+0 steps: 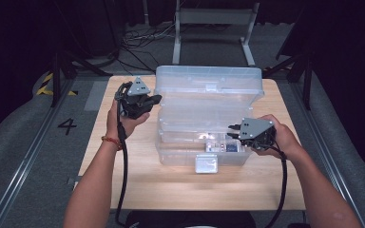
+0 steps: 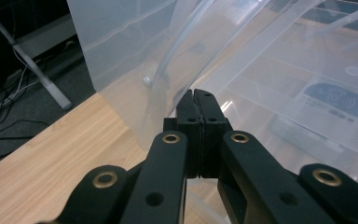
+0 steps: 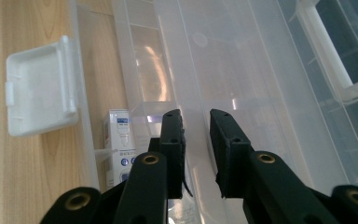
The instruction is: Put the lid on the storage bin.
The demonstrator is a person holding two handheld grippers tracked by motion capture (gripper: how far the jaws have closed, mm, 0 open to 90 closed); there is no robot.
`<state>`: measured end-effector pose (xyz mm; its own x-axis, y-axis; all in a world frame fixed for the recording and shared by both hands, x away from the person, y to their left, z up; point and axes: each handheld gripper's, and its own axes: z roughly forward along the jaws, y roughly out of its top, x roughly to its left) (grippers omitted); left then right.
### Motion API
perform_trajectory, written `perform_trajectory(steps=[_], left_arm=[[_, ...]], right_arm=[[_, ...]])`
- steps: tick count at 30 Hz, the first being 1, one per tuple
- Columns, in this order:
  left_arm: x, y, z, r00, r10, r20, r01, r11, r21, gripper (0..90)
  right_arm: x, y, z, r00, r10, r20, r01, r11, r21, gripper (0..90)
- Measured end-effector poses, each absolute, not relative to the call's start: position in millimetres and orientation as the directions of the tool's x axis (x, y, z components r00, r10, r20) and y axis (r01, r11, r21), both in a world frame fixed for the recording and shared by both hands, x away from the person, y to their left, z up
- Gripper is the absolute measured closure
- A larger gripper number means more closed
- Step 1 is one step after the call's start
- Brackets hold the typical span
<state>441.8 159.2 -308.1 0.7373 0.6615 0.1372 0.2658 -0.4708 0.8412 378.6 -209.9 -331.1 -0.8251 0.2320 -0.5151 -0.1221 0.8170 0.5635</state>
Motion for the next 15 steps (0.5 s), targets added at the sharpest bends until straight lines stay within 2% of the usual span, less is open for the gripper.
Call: perform_trajectory(steps=[15], left_arm=[[436,160,-312,0.757,0.638,0.142,0.253,-0.486,0.837,89.6]], right_arm=[[364,-236,-334,-0.816,0.302,-0.493,-0.082,0.785,0.615,71.4]])
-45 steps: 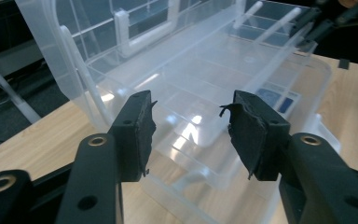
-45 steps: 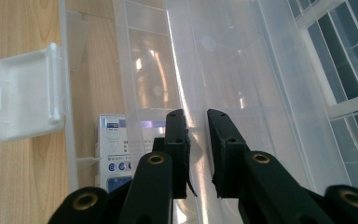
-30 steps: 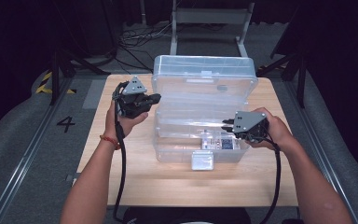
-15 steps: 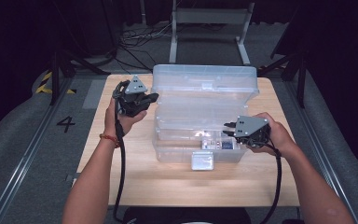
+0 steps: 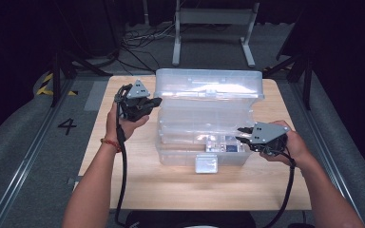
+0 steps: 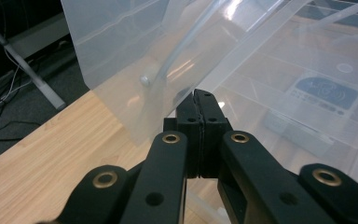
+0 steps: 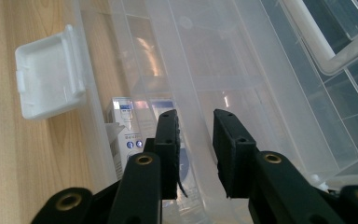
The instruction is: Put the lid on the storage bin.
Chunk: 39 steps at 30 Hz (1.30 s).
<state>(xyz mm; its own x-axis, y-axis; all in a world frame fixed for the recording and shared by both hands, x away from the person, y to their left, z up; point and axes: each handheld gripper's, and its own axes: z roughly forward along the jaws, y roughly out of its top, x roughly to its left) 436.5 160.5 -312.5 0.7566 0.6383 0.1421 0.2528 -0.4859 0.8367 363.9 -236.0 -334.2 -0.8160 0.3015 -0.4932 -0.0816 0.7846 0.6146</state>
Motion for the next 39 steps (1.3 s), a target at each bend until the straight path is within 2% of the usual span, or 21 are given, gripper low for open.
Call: perform_trajectory(steps=[2,18,23,39], left_arm=[[434,161,-314,0.758,0.637,0.139,0.253,-0.484,0.837,89.6],[421,160,-322,0.782,0.604,0.153,0.237,-0.515,0.824,89.6],[415,156,-326,0.786,0.594,0.171,0.230,-0.538,0.811,89.6],[398,169,-346,0.805,0.575,0.149,0.250,-0.556,0.793,89.7]], right_arm=[[362,-240,-333,-0.822,0.320,-0.471,-0.065,0.769,0.636,68.5],[343,-274,-330,-0.828,0.380,-0.412,-0.033,0.702,0.712,67.8],[339,-286,-334,-0.823,0.412,-0.391,-0.001,0.687,0.727,66.4],[328,-307,-359,-0.823,0.472,-0.316,0.089,0.657,0.749,62.9]])
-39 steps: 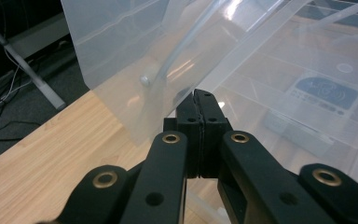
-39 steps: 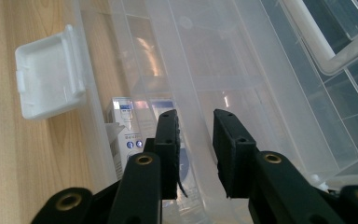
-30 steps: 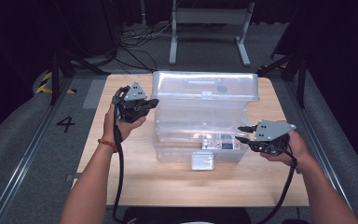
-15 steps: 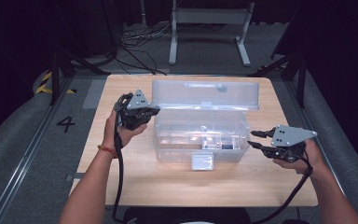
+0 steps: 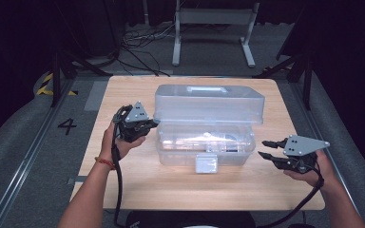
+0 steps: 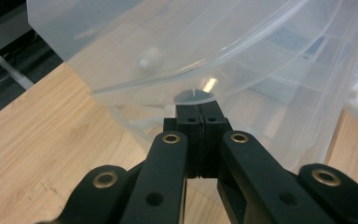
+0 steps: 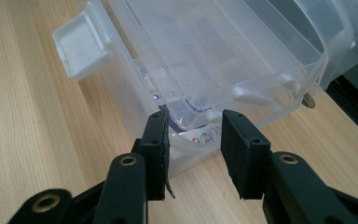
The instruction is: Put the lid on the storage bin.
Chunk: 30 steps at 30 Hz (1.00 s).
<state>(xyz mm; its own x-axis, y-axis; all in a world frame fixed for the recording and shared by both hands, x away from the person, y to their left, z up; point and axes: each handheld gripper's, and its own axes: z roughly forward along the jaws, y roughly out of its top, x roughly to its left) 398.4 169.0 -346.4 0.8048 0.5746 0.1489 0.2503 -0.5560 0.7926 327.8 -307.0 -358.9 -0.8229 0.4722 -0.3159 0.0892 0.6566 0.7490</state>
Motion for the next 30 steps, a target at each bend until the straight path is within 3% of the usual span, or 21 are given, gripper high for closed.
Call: perform_trajectory(steps=[30], left_arm=[[378,171,-383,0.824,0.541,0.167,0.280,-0.645,0.711,89.8]], right_arm=[[322,-310,-386,-0.829,0.503,-0.243,0.159,0.630,0.760,61.9]])
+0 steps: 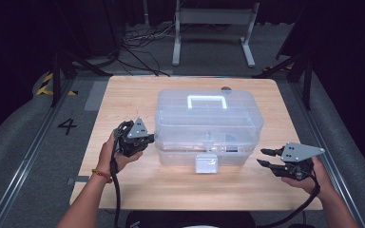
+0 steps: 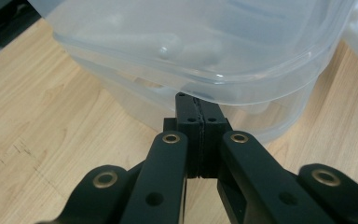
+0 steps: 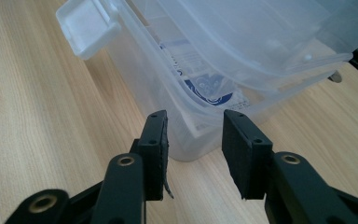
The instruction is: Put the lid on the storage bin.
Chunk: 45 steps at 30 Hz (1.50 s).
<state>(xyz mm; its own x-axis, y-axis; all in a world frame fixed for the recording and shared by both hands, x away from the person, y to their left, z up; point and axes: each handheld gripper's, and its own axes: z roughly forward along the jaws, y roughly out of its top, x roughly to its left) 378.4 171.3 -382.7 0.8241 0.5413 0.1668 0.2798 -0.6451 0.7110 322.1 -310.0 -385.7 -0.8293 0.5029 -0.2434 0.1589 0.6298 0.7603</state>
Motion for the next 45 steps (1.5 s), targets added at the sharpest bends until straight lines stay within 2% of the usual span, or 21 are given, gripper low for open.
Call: perform_trajectory(steps=[3,9,15,20,27,29,35,37,39,45], left_arm=[[377,172,-389,0.821,0.541,0.183,0.279,-0.659,0.699,89.7],[375,180,-396,0.827,0.541,0.153,0.290,-0.644,0.707,89.7],[367,180,-398,0.825,0.529,0.200,0.272,-0.681,0.679,89.4],[359,183,-409,0.822,0.525,0.222,0.285,-0.716,0.637,85.4],[353,190,-434,0.842,0.499,0.203,0.303,-0.750,0.587,79.1],[351,193,-439,0.847,0.494,0.195,0.303,-0.751,0.586,74.0],[346,206,-449,0.852,0.499,0.157,0.323,-0.738,0.593,67.4],[344,209,-452,0.848,0.509,0.147,0.337,-0.732,0.592,60.9],[341,213,-455,0.847,0.517,0.128,0.353,-0.725,0.591,59.4],[331,231,-462,0.810,0.583,0.061,0.428,-0.659,0.619,38.6]], right_arm=[[322,-310,-388,-0.830,0.507,-0.233,0.171,0.629,0.758,61.8],[322,-311,-391,-0.829,0.512,-0.225,0.181,0.627,0.758,61.6],[322,-311,-392,-0.827,0.516,-0.226,0.185,0.627,0.756,60.1],[322,-321,-400,-0.810,0.542,-0.224,0.216,0.630,0.746,56.8],[324,-336,-415,-0.787,0.574,-0.225,0.257,0.637,0.727,53.4],[323,-342,-420,-0.780,0.587,-0.215,0.277,0.632,0.723,52.6],[324,-361,-438,-0.758,0.630,-0.168,0.327,0.590,0.738,47.6],[323,-366,-444,-0.747,0.647,-0.153,0.353,0.581,0.733,45.0],[323,-371,-449,-0.743,0.656,-0.134,0.369,0.568,0.736,43.5],[325,-381,-469,-0.689,0.720,-0.083,0.434,0.503,0.747,35.1]])
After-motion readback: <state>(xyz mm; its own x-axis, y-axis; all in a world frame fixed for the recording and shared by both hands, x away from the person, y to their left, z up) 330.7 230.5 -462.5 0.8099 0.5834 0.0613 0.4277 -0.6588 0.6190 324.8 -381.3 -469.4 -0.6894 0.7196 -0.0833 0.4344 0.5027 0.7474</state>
